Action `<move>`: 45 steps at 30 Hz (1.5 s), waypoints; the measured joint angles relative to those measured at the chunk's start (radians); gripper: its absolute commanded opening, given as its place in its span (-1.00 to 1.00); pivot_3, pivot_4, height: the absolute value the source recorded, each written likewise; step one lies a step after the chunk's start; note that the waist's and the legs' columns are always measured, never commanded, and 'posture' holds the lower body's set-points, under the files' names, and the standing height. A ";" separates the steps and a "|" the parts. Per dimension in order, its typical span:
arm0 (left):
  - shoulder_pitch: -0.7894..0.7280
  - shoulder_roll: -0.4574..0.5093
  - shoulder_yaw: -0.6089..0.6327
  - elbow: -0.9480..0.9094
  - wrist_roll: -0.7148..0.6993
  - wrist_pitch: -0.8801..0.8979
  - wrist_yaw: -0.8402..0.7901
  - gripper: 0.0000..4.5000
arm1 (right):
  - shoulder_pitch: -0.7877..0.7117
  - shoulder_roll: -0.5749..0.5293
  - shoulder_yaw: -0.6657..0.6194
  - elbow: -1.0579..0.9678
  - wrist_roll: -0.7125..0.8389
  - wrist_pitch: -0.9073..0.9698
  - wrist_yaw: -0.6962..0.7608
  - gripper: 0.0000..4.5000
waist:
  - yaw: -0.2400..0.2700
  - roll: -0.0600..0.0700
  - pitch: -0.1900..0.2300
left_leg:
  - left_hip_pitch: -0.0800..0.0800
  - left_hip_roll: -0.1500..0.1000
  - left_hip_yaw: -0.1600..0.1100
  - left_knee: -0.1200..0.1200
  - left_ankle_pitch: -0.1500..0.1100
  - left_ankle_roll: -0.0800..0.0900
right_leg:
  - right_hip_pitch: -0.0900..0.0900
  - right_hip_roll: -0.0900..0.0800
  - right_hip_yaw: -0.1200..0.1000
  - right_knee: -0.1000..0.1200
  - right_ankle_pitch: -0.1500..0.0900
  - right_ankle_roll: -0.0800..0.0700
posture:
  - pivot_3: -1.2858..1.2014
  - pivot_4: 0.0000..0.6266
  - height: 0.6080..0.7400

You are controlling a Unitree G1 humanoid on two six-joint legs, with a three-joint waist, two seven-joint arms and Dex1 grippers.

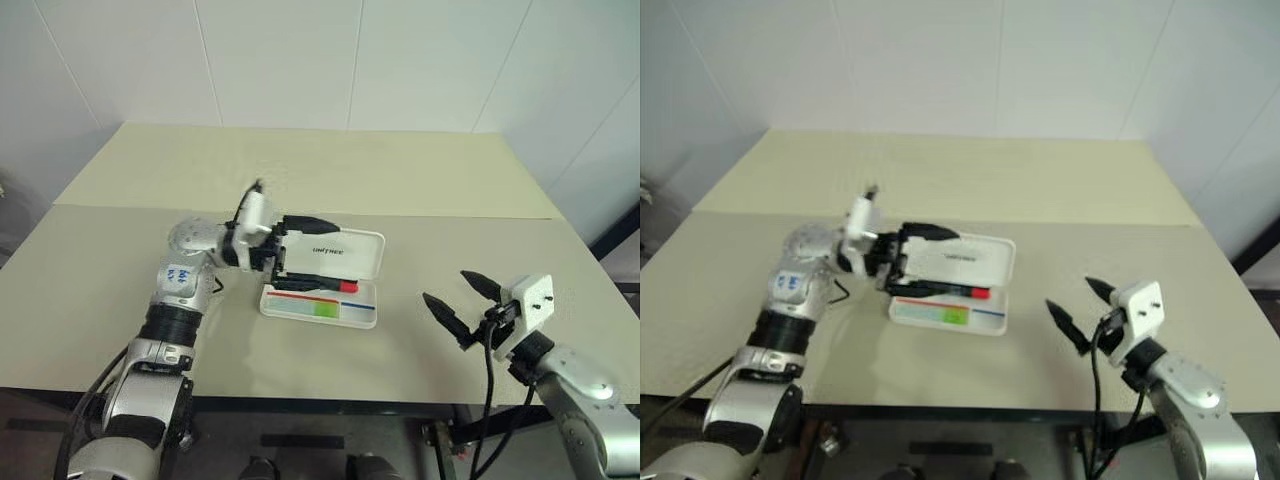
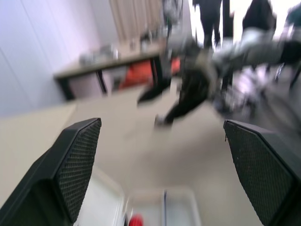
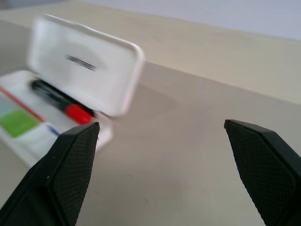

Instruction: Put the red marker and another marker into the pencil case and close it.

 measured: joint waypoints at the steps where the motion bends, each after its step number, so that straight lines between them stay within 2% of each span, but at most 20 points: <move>1: 0.001 0.007 0.015 0.003 -0.008 -0.001 -0.005 0.99 | 0.009 0.011 -0.011 -0.009 -0.027 0.014 -0.048 1.00 | 0.000 0.000 0.000 | 0.000 -0.001 0.000 0.000 0.000 0.000 | 0.000 0.000 0.000 0.001 0.000 0.000 | 0.03 -0.52 1.00; 4: 0.012 0.051 0.030 0.028 -0.009 -0.018 -0.046 0.99 | 0.050 0.032 -0.018 -0.014 -0.097 0.036 -0.145 1.00 | 0.000 0.000 0.000 | 0.002 -0.001 0.000 0.000 0.001 0.000 | 0.001 0.000 0.001 0.001 0.000 0.000 | 0.03 -0.52 1.00; 14: 0.021 0.152 0.033 0.182 0.013 -0.070 -0.056 0.99 | 0.041 0.117 -0.051 0.043 -0.131 0.081 -0.261 1.00 | -0.004 0.000 0.000 | 0.001 0.000 -0.001 -0.002 0.001 0.001 | 0.000 0.001 0.000 0.001 -0.001 -0.001 | 0.03 -0.52 1.00; 22: 0.019 0.190 0.022 0.251 0.014 -0.113 -0.056 0.99 | 0.043 0.191 -0.046 0.101 -0.130 0.083 -0.280 1.00 | -0.005 0.000 0.000 | 0.001 0.000 0.000 -0.003 0.001 0.000 | 0.000 0.000 0.000 0.001 -0.001 -0.001 | 0.03 -0.52 1.00; 33: 0.012 0.242 0.025 0.294 0.025 -0.157 -0.056 0.99 | 0.058 0.234 -0.047 0.106 -0.129 0.094 -0.305 1.00 | -0.010 -0.001 0.000 | 0.001 0.000 -0.001 -0.003 0.001 0.000 | 0.000 0.000 0.000 0.001 -0.001 -0.001 | 0.03 -0.52 1.00; 36: 0.010 0.241 0.025 0.295 0.028 -0.166 -0.056 1.00 | 0.047 0.249 -0.047 0.113 -0.119 0.104 -0.311 0.75 | -0.013 -0.002 -0.001 | 0.001 0.000 0.000 -0.002 0.001 0.000 | 0.000 0.000 0.000 0.001 -0.001 -0.001 | 0.03 -0.52 1.00; 45: 0.003 0.229 0.026 0.295 0.028 -0.175 -0.056 1.00 | 0.009 0.253 -0.049 0.143 -0.111 0.097 -0.310 -0.55 | -0.023 -0.003 -0.002 | 0.001 0.000 -0.001 -0.003 0.001 0.000 | 0.000 0.000 0.000 0.001 -0.001 -0.001 | 0.03 -0.52 1.00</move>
